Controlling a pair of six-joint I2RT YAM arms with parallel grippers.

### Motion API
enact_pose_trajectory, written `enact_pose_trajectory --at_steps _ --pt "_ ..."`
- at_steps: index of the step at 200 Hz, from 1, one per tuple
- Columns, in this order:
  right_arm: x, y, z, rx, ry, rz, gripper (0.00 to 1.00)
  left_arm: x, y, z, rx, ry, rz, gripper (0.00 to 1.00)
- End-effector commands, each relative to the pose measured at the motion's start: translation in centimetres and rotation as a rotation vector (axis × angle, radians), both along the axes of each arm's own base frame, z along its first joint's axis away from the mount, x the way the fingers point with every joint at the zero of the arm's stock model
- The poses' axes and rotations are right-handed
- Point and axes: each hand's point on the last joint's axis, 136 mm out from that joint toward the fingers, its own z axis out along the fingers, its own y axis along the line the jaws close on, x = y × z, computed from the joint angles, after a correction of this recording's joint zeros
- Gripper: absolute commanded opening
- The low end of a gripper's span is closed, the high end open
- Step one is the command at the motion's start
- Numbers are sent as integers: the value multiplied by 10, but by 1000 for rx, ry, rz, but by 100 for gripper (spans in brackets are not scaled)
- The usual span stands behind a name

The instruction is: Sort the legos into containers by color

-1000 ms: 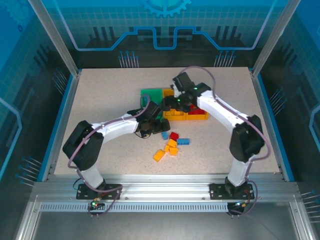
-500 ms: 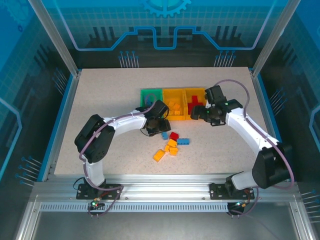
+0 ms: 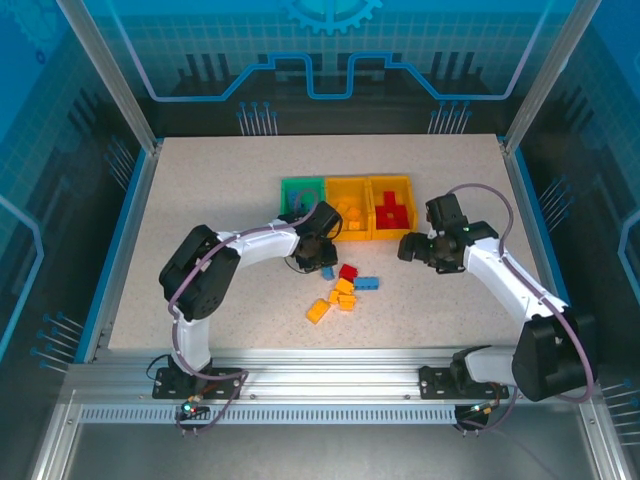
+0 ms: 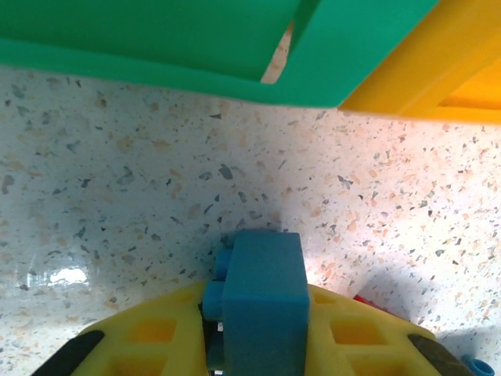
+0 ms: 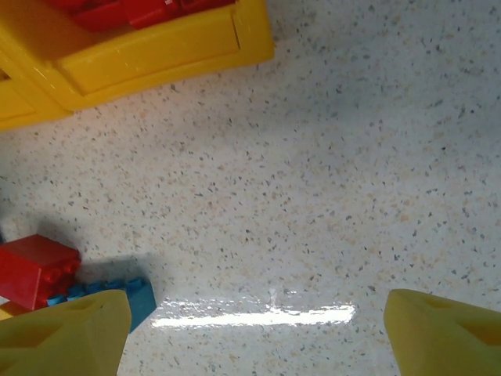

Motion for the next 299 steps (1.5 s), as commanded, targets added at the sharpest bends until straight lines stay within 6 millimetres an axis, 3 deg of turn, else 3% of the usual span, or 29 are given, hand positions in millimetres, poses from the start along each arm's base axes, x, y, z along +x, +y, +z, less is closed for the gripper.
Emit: enact_pose_trajectory --at_steps 1,26,62,87,115,139,192,258,299 --pt "-7 9 0 9 -7 43 85 5 1 27 3 -55 -16 23" --pt "-22 21 -18 10 47 60 85 16 10 60 -5 -129 -14 23" --pt "-30 61 -27 59 59 97 87 43 36 119 -1 -263 -6 23" --pt "-30 85 -38 78 73 119 88 70 61 140 8 -317 16 24" --pt "-28 101 -48 81 111 145 87 96 78 134 33 -297 9 25" --pt "-33 103 -53 63 146 141 86 111 84 122 37 -272 8 27" --pt "-36 116 -60 105 163 116 82 123 89 92 42 -211 15 39" --pt "-27 128 -64 82 161 121 83 121 92 109 31 -254 26 71" --pt "-27 125 -74 44 186 120 80 104 98 121 18 -284 33 78"
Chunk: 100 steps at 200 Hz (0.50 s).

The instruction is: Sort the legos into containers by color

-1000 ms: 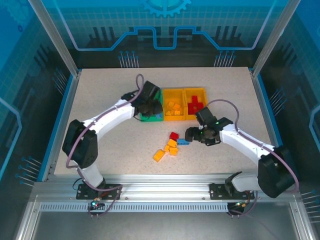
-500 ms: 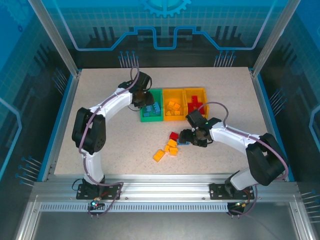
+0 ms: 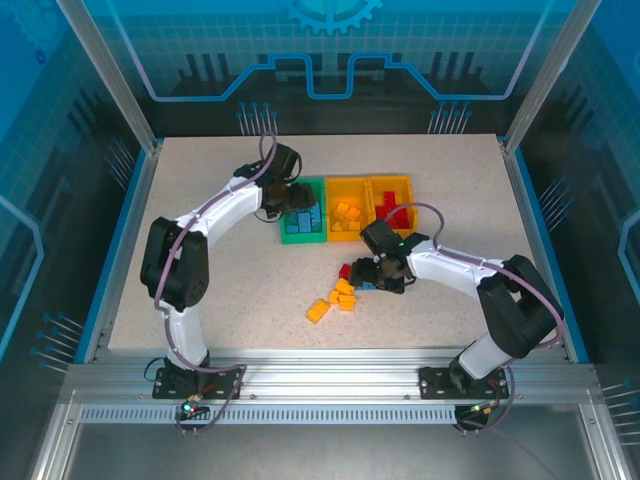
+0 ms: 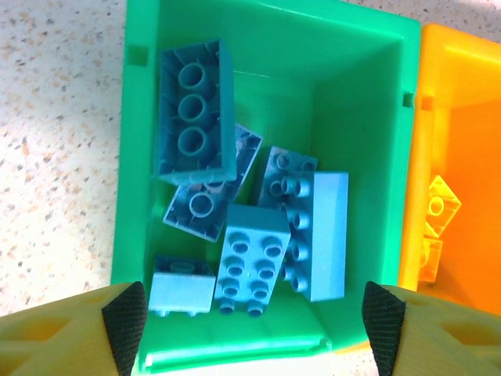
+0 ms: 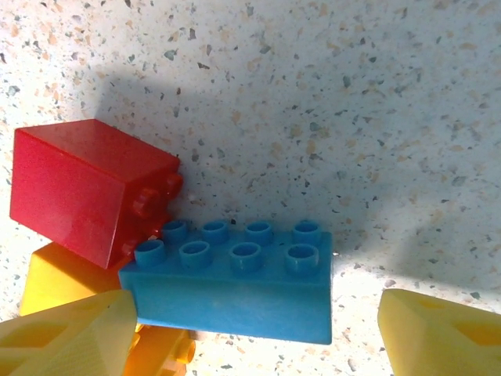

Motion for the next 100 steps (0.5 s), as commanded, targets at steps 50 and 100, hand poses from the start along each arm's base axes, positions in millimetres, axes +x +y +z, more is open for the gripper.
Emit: enact_pose_trajectory --at_steps 50,100 --pt "1 -26 -7 -92 12 -47 73 -23 12 19 -27 -31 14 79" --pt "-4 -58 -1 -112 8 -95 74 -26 11 12 -37 -15 20 79"
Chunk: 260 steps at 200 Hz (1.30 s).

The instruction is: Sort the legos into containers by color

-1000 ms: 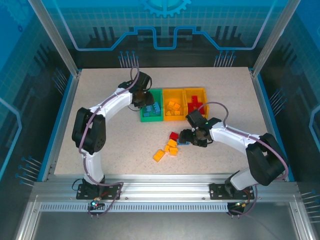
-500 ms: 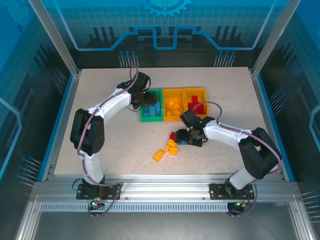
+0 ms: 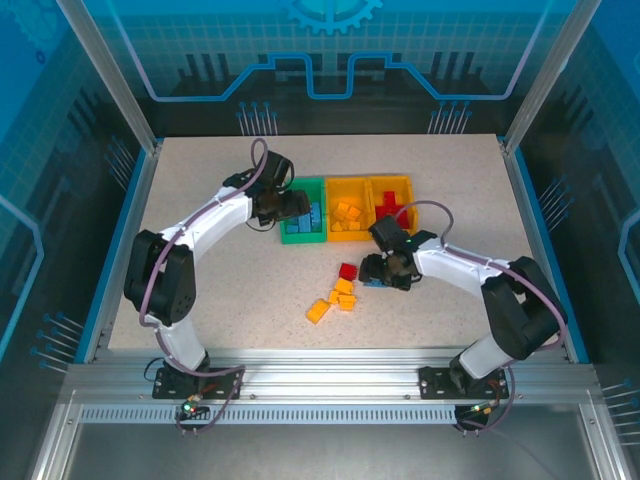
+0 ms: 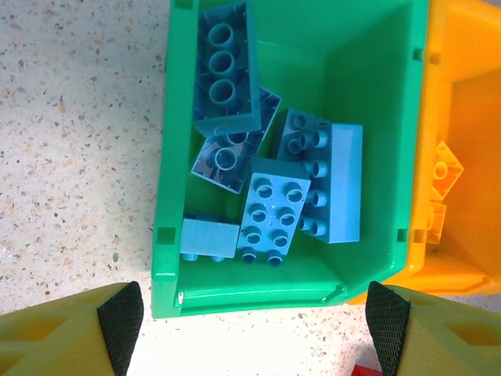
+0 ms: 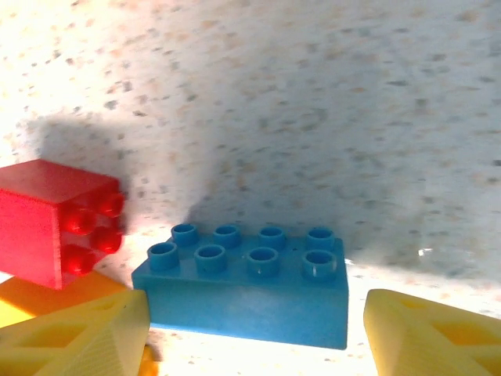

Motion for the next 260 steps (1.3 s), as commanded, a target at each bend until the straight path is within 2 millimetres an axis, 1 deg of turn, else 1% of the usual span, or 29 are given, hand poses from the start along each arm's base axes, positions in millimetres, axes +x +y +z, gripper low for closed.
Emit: enact_pose_trajectory --at_steps 1,41,68,81,106,134,136,139,166,184,203,223,236,248,260 --pt "-13 -28 -3 -69 27 -21 74 -1 2 8 -33 -9 19 79" --pt "-11 -22 11 -41 -7 -8 80 -1 1 8 -37 -13 24 79" --pt "-7 -15 16 -48 -41 61 83 -3 2 6 -36 -9 25 79" --pt "-8 -13 14 -57 -35 112 85 -4 3 5 -35 -6 26 79" --pt "-12 -22 5 -104 4 165 87 -7 4 4 -32 -6 26 79" --pt "-14 -21 -4 -113 29 231 89 -7 4 3 -37 -3 28 79" --pt "-8 -18 1 -105 13 232 89 -7 4 3 -38 -3 28 79" --pt "-5 -16 3 -102 8 238 89 -7 4 3 -38 -3 29 79" --pt "-1 -6 -1 -80 22 262 91 -8 4 2 -36 0 32 79" --pt "2 -6 -6 -90 32 267 91 -9 5 1 -33 -1 33 79" --pt "4 -6 -13 -105 50 276 87 -10 6 1 -30 0 33 79" --pt "2 -9 -20 -132 89 278 79 -10 6 1 -27 1 35 79" --pt "1 -12 -23 -158 98 278 76 -11 7 0 -26 1 35 79" --pt "1 -13 -23 -169 91 280 70 -11 7 0 -25 0 34 79" --pt "2 -12 -20 -168 81 285 61 -11 8 -1 -22 3 35 79"
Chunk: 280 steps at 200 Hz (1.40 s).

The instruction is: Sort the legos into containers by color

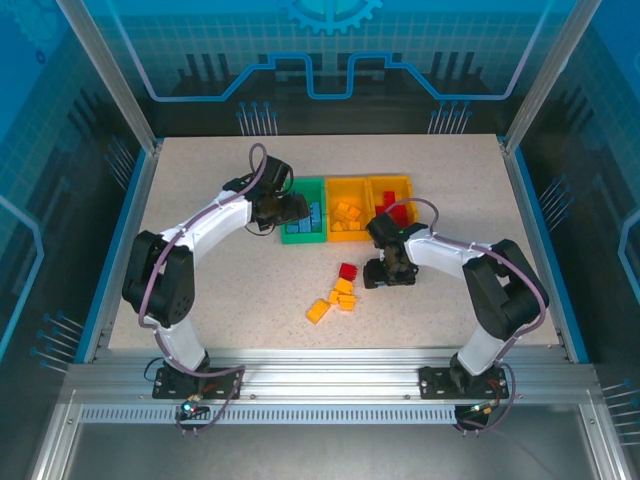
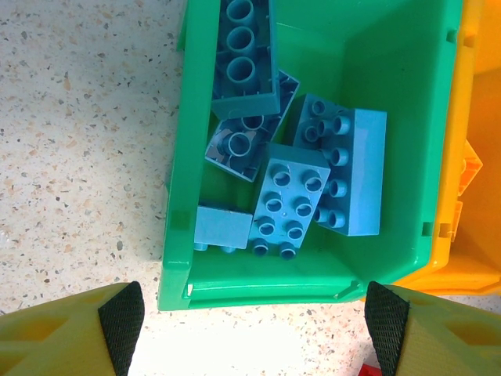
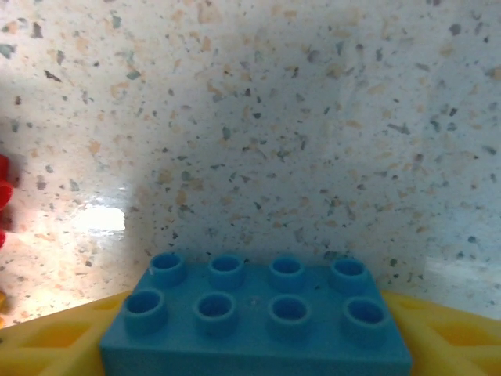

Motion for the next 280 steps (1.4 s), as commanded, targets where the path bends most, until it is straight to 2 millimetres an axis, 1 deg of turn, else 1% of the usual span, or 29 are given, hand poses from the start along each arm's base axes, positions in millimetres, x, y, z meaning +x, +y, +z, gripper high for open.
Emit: enact_pose_trajectory --at_steps 1,12,24,40,59,66,74,82,101,118,137,166,185,207,227,231,236,242,243,245,251,273,280 --pt "0 -1 2 -25 2 13 60 -5 5 9 -14 -14 13 79" --pt "0 2 7 -26 -6 20 54 -6 6 7 -12 -8 15 79" --pt "1 7 18 -26 -27 36 54 -9 7 5 -11 -2 17 79" --pt "6 18 38 10 -68 47 54 -14 9 5 -13 0 18 80" --pt "20 37 67 104 -135 40 53 -21 13 6 -10 -10 31 82" --pt "27 47 79 152 -160 45 53 -23 16 7 -5 -17 40 86" --pt "35 60 91 213 -185 53 53 -27 20 7 0 -20 48 94" --pt "44 74 102 271 -209 61 53 -31 22 8 4 -26 49 98" --pt "67 104 124 393 -244 80 52 -42 26 3 5 -32 42 99" --pt "88 129 135 461 -246 98 51 -55 34 -6 27 -9 49 99" --pt "111 150 136 479 -226 104 51 -69 43 -19 57 33 68 99" --pt "142 175 134 501 -202 100 51 -88 48 -30 52 51 83 99" --pt "159 187 130 510 -186 90 51 -97 51 -34 49 56 90 99" --pt "175 195 121 510 -162 65 52 -105 45 -37 42 62 68 99" --pt "186 201 117 509 -152 47 59 -112 33 -38 50 61 24 99" --pt "187 202 116 507 -149 46 61 -113 31 -39 51 61 15 99" --pt "189 202 114 502 -147 40 66 -114 27 -39 51 60 2 99" --pt "190 202 120 504 -155 40 71 -116 23 -40 53 60 -14 99" --pt "191 202 114 499 -145 37 71 -116 23 -40 54 60 -15 99" --pt "191 203 110 495 -137 36 72 -117 21 -40 54 61 -20 99" --pt "192 203 108 495 -133 35 74 -119 17 -41 55 60 -35 99" --pt "190 207 116 517 -138 42 85 -129 3 -45 48 56 -99 99" --pt "188 208 120 523 -145 52 86 -133 -3 -47 39 53 -129 99"
